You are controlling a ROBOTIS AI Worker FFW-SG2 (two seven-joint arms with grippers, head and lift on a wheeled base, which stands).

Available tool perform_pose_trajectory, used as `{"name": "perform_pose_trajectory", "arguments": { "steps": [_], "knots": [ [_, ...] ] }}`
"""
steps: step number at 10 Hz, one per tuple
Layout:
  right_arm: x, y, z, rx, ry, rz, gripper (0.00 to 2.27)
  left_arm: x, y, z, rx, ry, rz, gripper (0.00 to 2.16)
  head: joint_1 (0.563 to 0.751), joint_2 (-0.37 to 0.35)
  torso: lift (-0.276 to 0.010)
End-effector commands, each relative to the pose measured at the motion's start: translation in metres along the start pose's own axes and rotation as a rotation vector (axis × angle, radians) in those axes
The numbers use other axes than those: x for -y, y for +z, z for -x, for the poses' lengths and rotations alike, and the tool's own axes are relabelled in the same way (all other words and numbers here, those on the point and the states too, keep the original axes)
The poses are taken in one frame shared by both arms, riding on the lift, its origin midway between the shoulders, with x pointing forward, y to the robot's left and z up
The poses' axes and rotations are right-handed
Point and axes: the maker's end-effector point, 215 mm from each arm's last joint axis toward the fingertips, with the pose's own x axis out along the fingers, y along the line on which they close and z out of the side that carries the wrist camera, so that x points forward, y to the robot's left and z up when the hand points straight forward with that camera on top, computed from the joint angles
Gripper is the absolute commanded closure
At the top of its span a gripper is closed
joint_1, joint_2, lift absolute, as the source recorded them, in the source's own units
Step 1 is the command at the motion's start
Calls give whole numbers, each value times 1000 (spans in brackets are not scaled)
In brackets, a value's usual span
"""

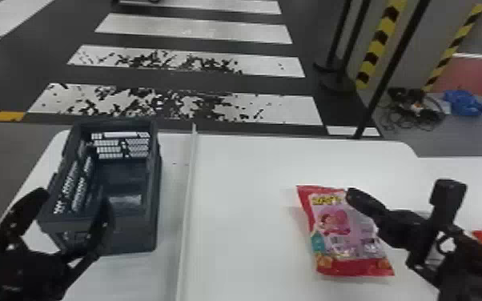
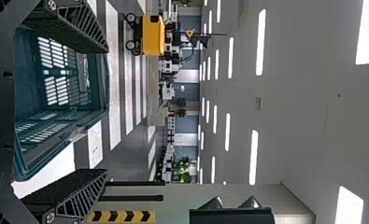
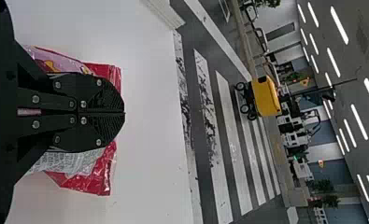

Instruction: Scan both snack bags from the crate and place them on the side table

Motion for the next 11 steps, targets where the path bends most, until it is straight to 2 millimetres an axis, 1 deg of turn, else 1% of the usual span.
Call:
{"name": "perform_pose_trajectory", "arguments": {
  "steps": [1,2,4,7,8,11],
  "knots": [
    [7,-12,-9,-24,-14,8,2240,0,-1,0,-1,0,1,83,695,-97,-98],
    [15,-18,-14,-28,-40,28,2240,0,-1,0,-1,-1,0,83,695,-100,-98],
    [22,-35,-17,-62,-51,26,2240,-1,0,0,-1,-2,-2,83,695,-108,-98],
    [21,-58,-19,-88,-60,49,2240,-1,-3,-2,-4,-2,1,83,695,-107,-98],
    [22,-62,-20,-89,-73,82,2240,-1,-3,-2,-3,-2,0,83,695,-106,-98],
    [22,-78,-26,-117,-77,102,2240,-2,-4,-1,-6,-2,1,83,695,-101,-98]
  ]
}}
